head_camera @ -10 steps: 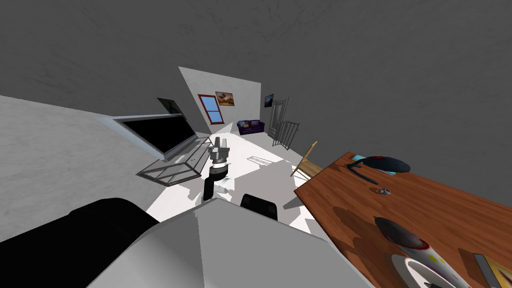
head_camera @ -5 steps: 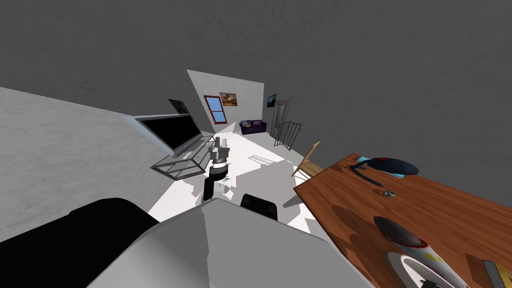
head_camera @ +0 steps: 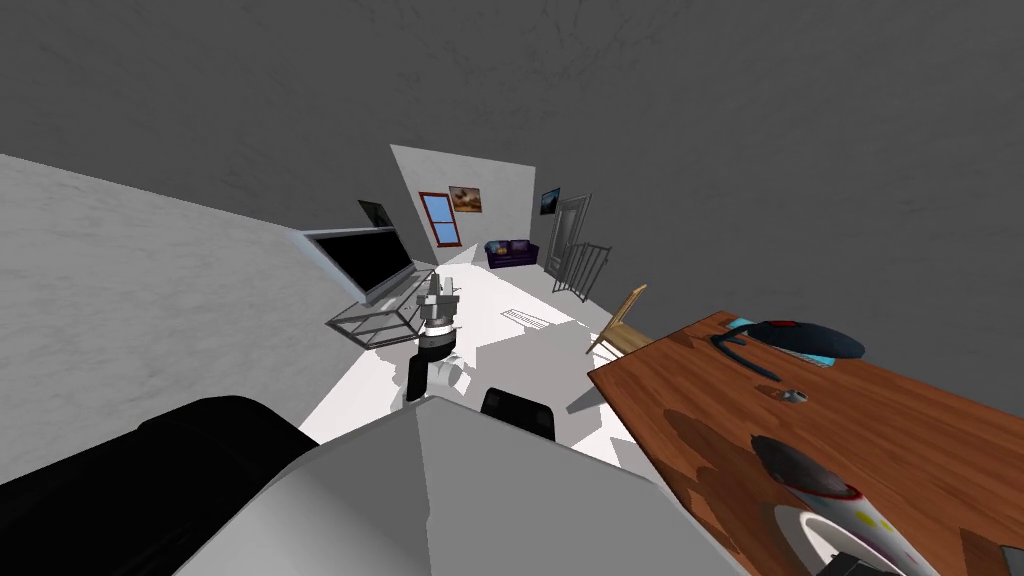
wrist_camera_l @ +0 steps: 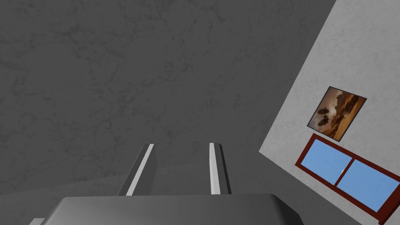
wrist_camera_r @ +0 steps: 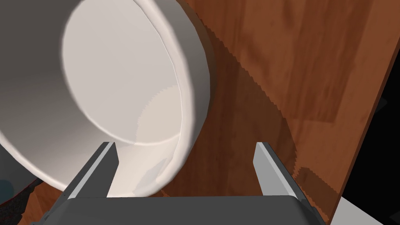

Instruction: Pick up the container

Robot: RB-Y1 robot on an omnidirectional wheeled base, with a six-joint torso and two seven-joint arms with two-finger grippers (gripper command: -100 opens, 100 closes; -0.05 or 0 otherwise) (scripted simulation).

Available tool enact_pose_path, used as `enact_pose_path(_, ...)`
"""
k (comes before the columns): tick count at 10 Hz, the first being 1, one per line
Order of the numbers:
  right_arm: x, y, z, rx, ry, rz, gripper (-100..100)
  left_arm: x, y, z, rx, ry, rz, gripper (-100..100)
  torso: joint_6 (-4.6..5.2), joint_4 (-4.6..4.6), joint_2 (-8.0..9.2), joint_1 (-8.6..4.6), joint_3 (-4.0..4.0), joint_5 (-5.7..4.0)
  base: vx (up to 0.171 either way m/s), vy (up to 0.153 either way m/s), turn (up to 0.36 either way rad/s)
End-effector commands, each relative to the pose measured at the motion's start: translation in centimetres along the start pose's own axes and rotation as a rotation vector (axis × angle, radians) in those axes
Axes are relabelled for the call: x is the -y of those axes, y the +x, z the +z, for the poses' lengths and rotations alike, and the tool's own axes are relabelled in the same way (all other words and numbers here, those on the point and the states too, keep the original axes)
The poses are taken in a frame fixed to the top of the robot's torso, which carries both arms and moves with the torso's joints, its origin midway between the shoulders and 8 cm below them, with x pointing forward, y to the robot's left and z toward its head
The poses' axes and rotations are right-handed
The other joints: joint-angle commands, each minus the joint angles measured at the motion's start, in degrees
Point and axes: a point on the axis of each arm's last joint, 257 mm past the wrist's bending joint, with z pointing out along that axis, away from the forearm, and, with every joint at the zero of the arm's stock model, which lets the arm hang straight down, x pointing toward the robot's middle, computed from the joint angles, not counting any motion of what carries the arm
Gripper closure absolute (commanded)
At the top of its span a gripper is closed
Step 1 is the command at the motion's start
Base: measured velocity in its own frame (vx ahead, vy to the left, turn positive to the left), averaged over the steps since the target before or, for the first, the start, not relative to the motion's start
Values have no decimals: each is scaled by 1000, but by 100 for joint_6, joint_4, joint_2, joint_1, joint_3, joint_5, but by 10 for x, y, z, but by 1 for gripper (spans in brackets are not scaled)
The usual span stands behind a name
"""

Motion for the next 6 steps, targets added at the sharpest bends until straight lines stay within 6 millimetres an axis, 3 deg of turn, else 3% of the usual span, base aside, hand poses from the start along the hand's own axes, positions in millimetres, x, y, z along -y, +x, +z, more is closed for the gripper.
enact_pose_path(1,0,-2,1,-2,0,16,-100,0,0,0,0,0,0,0,0,0,0,0,0,0,-70,-11,68)
enact_pose_path(6,-4,-11,5,-15,2,56,-100,0,0,0,0,0,0,0,5,0,-2,0,0,0,-79,-16,94)
